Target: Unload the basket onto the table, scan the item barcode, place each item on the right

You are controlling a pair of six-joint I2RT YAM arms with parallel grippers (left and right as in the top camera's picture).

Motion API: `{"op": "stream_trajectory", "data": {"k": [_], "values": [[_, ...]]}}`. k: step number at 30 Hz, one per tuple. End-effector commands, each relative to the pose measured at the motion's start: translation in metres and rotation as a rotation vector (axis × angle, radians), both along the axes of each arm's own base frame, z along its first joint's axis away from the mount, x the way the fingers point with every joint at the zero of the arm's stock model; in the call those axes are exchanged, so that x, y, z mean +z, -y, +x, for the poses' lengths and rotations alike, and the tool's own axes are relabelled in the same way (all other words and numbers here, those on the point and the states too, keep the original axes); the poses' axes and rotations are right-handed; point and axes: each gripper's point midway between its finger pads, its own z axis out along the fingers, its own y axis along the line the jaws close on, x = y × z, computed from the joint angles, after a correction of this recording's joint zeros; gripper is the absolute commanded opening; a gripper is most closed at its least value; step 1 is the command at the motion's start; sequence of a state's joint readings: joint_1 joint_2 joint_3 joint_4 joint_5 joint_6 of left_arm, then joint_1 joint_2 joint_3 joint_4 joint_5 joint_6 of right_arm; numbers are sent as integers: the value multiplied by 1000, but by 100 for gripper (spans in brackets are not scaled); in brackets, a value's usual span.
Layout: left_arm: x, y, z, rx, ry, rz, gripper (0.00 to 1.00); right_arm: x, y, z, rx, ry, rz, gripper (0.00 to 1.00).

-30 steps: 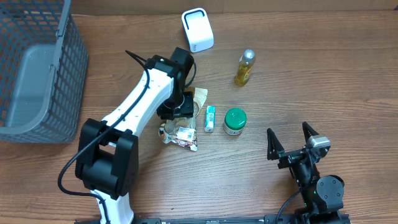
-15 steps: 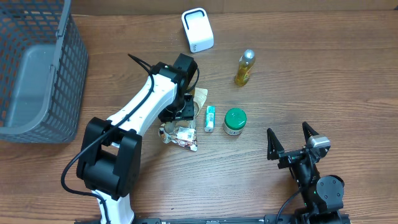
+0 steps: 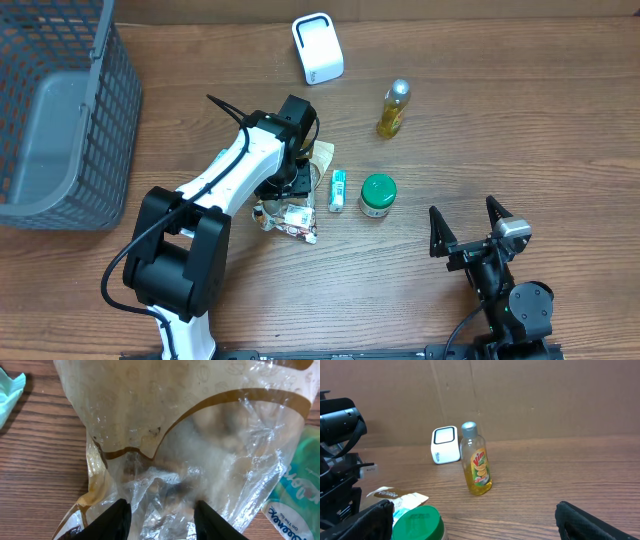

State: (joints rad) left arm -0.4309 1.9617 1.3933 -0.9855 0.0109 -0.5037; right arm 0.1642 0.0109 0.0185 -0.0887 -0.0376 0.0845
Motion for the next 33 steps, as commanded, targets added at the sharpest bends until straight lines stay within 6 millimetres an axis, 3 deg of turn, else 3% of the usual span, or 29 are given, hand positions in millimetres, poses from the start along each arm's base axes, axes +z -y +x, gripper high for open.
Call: {"op": "stream_trajectory", "data": {"k": [1,10,16,21,24,26,27,33], "values": [[-7,-1,-3,10,-4,18,40,-2,0,0,-2,4,-3,100],[-7,-1,0,19,5,14,17,-2,0,0,-1,4,-3,100],[-1,-9,10,82,20,5,16,-2,0,0,-1,4,-3,100],[20,-12,28,64,55,-12,19,-2,0,0,-2,4,-3,100],[30,-8,36,-14,81,-19,27,-2,0,0,-2,4,-3,100],[31,-8,37,-78,86,-15,52,-2,0,0,-2,4,-3,100],[31,-8,37,-101,86,-11,57,-2,0,0,-2,4,-3,100],[31,-10,37,-135,89,0,63,-2,0,0,-1,4,-3,100]]}}
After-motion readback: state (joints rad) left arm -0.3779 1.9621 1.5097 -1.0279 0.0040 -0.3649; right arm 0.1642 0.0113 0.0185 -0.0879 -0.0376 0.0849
